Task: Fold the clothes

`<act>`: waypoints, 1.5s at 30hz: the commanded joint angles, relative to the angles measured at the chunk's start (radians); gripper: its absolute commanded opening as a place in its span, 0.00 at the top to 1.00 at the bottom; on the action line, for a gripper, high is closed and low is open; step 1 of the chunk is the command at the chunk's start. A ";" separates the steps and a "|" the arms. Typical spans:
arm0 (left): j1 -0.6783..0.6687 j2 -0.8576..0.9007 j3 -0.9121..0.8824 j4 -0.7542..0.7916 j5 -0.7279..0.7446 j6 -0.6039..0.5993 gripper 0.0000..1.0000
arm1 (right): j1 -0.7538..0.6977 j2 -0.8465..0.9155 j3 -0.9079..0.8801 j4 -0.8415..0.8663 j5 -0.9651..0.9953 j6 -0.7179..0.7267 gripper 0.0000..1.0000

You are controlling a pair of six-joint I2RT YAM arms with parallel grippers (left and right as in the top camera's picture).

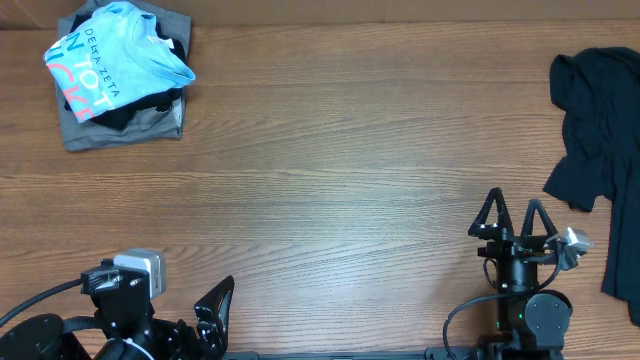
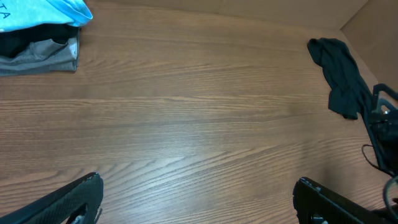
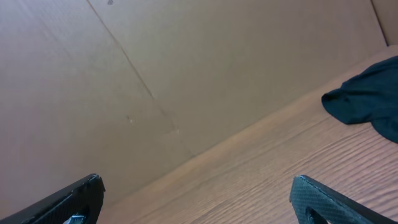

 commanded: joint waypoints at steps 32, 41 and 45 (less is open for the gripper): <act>-0.006 -0.007 0.000 0.003 0.004 0.022 0.00 | -0.006 -0.008 -0.035 -0.105 -0.055 -0.020 0.00; -0.013 -0.009 0.000 -0.007 -0.013 0.022 0.00 | -0.006 -0.008 -0.035 -0.105 -0.055 -0.020 0.00; -0.064 -0.035 -0.025 0.063 0.016 0.019 0.00 | -0.006 -0.008 -0.035 -0.105 -0.055 -0.020 0.00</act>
